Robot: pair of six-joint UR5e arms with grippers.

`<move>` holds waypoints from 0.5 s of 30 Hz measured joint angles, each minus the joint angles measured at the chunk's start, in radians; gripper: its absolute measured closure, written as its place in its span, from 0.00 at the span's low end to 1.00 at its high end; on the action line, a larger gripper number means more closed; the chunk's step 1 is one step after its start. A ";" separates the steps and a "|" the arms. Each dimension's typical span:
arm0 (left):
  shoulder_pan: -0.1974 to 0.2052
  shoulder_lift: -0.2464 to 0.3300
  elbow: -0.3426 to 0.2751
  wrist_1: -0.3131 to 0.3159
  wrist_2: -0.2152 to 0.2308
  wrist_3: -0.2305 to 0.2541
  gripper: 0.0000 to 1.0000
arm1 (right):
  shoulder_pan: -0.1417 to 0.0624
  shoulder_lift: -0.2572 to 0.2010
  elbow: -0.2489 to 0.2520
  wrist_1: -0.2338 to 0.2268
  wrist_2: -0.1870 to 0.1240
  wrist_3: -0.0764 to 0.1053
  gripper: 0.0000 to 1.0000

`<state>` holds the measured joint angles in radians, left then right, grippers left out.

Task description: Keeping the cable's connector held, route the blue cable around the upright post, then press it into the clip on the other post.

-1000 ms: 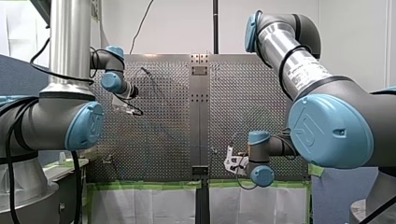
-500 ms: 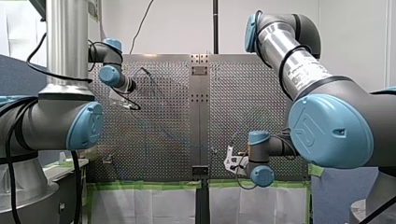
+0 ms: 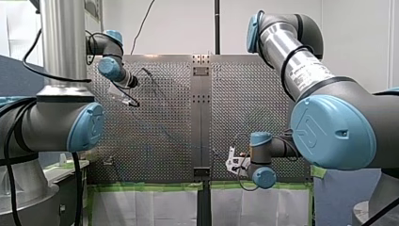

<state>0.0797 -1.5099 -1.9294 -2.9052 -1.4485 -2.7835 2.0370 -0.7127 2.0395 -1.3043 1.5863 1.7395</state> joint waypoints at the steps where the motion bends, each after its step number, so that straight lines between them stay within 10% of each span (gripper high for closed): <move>1: -0.002 0.005 0.000 -0.007 0.000 0.007 0.00 | 0.000 0.000 0.000 -0.001 0.000 0.001 1.00; 15: -0.045 0.136 -0.001 -0.120 -0.013 0.102 0.00 | 0.000 0.000 0.000 -0.001 -0.003 0.020 1.00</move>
<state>0.0348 -1.3736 -1.9305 -3.0250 -1.4619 -2.6815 2.0365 -0.7126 2.0395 -1.3056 1.5836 1.7591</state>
